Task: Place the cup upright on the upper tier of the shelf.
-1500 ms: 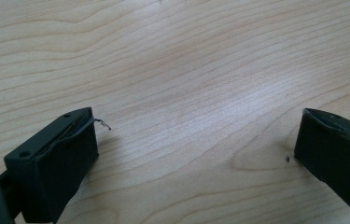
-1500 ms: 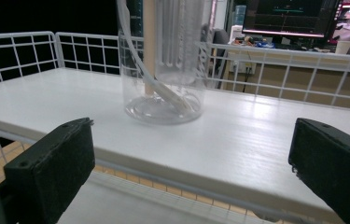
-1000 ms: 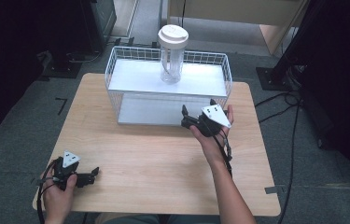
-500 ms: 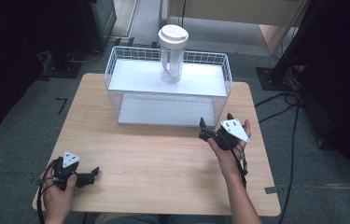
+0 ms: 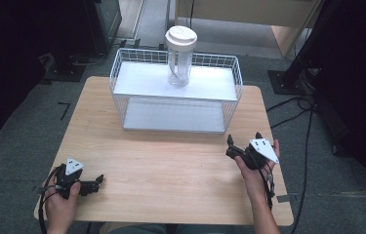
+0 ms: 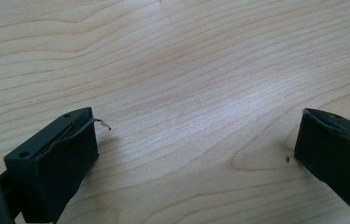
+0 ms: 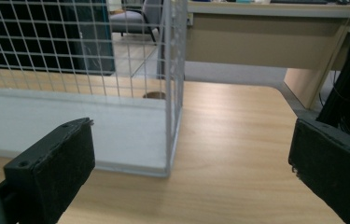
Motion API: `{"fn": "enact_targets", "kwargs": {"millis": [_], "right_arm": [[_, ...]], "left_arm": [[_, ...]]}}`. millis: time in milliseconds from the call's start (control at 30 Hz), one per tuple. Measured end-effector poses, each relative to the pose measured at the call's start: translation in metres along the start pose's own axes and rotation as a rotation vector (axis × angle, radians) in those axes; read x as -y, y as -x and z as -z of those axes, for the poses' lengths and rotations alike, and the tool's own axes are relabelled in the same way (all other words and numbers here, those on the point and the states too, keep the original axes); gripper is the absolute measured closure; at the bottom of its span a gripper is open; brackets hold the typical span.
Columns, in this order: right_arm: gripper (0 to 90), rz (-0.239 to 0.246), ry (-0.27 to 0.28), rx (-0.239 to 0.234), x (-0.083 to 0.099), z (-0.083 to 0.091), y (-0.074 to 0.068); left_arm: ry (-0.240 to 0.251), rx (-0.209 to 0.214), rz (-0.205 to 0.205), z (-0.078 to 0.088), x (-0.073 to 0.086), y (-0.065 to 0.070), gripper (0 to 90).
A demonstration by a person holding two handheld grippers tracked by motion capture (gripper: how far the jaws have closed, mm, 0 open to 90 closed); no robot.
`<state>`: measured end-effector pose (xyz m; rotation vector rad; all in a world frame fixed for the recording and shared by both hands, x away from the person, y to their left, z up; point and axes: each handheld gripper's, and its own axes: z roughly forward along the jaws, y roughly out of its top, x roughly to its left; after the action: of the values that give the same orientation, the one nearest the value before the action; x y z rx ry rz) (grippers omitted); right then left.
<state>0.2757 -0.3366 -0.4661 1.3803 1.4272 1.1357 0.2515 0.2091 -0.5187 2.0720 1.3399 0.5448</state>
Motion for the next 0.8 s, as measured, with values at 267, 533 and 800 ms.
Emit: {"fn": "enact_targets", "kwargs": {"millis": [267,533,800], "right_arm": [[0.5,-0.012,-0.037,0.025,0.021,0.012,0.017],[0.5,-0.031,-0.079,0.058,0.042,0.026,0.036],[0.5,-0.015,-0.145,0.082,0.059,0.043,0.057]], "left_arm": [[0.0,0.0,0.0,0.0,0.0,0.0,0.0],[0.0,0.0,0.0,0.0,0.0,0.0,0.0],[0.0,0.0,0.0,0.0,0.0,0.0,0.0]]}}
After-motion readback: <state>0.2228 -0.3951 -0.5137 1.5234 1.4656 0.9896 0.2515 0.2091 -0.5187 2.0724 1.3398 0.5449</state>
